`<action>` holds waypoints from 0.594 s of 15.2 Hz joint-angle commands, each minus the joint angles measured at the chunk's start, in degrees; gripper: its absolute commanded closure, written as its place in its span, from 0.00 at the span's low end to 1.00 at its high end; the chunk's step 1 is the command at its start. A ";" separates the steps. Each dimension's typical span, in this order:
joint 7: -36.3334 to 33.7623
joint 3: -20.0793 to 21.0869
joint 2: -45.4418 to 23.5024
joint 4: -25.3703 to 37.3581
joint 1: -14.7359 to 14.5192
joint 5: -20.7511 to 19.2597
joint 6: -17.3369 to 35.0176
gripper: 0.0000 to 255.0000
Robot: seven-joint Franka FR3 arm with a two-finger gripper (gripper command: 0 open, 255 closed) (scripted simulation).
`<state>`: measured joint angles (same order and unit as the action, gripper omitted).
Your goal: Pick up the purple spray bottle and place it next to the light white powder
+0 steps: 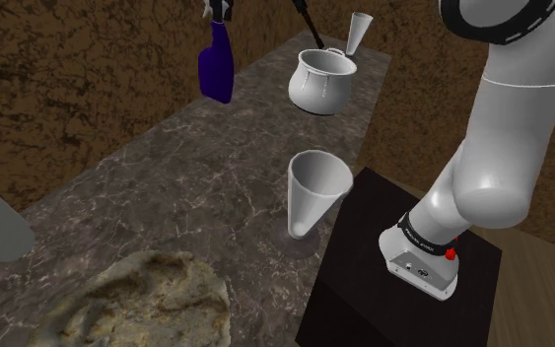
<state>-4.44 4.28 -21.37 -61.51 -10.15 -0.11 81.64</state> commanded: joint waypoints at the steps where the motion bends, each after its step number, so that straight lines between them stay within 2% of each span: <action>1: -2.11 0.64 2.66 -3.79 -1.38 0.00 1.17 1.00; 9: -11.48 4.03 10.01 -14.37 -7.25 0.11 4.61 1.00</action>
<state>-14.29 7.73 -12.23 -74.78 -16.42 0.03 85.95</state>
